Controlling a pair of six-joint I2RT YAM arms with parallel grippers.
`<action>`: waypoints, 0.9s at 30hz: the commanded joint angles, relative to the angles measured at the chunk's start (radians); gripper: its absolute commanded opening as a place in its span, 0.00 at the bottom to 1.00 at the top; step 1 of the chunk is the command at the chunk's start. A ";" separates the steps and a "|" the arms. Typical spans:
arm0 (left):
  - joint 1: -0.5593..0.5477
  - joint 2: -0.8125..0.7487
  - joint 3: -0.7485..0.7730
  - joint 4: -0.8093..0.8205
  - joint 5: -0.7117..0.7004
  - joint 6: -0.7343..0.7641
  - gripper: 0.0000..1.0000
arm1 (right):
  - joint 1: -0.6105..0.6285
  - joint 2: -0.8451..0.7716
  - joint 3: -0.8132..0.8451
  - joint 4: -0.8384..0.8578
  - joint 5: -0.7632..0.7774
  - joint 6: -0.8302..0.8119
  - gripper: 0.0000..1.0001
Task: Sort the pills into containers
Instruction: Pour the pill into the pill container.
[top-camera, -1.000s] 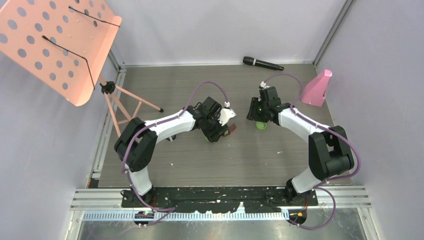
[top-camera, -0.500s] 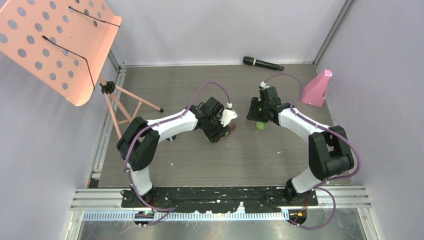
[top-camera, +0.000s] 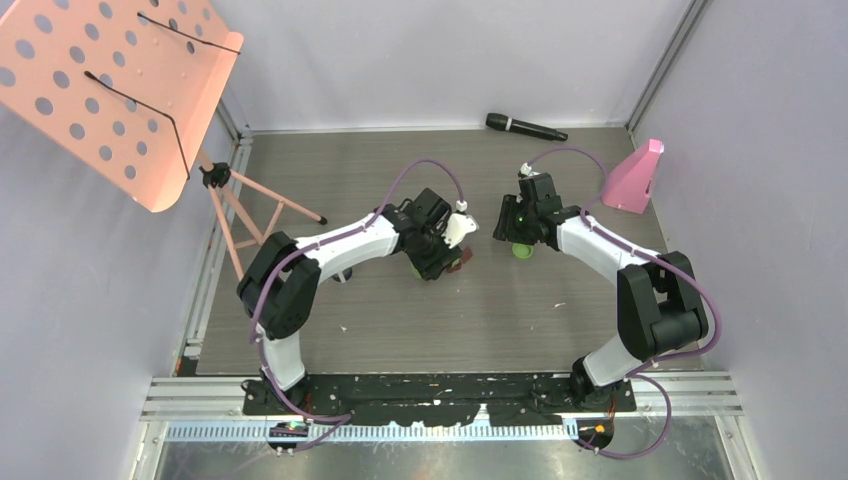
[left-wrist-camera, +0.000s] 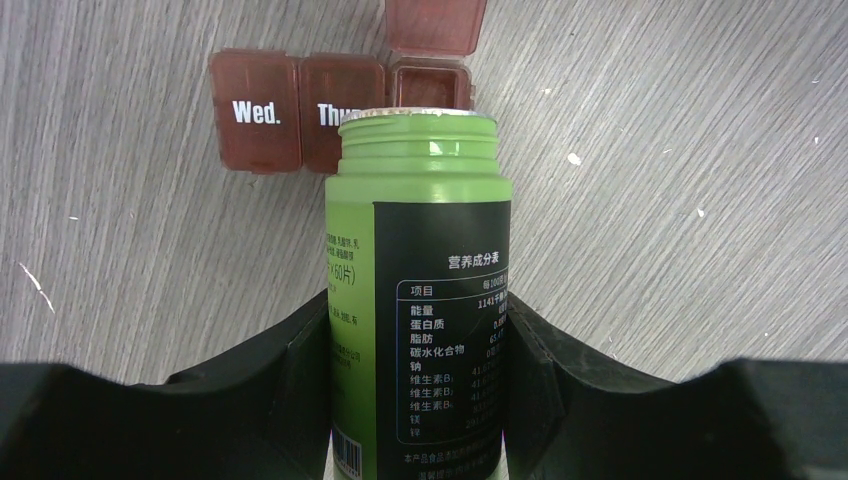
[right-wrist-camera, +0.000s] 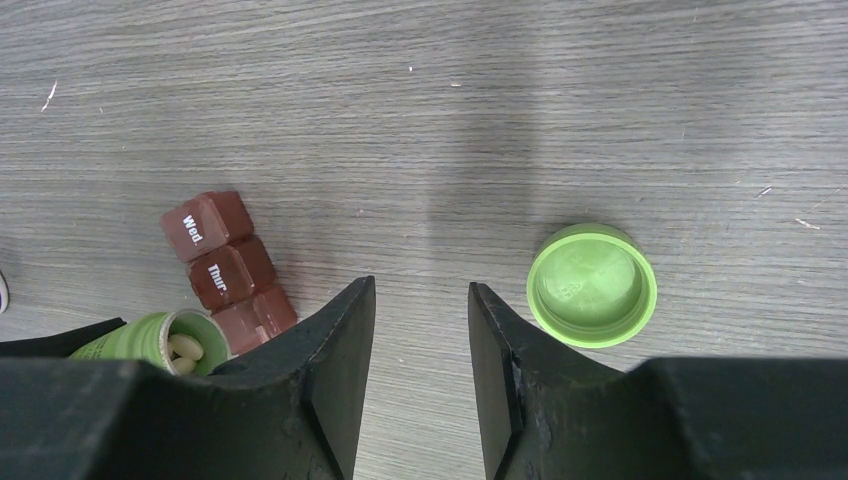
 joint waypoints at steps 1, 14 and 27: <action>-0.004 0.014 0.047 -0.043 0.002 0.014 0.00 | 0.000 0.003 0.013 0.016 -0.006 0.010 0.46; -0.013 0.034 0.081 -0.079 -0.013 0.014 0.00 | 0.000 0.012 0.016 0.016 -0.008 0.010 0.46; -0.014 0.063 0.128 -0.121 -0.049 0.011 0.00 | 0.000 0.021 0.015 0.017 -0.012 0.010 0.46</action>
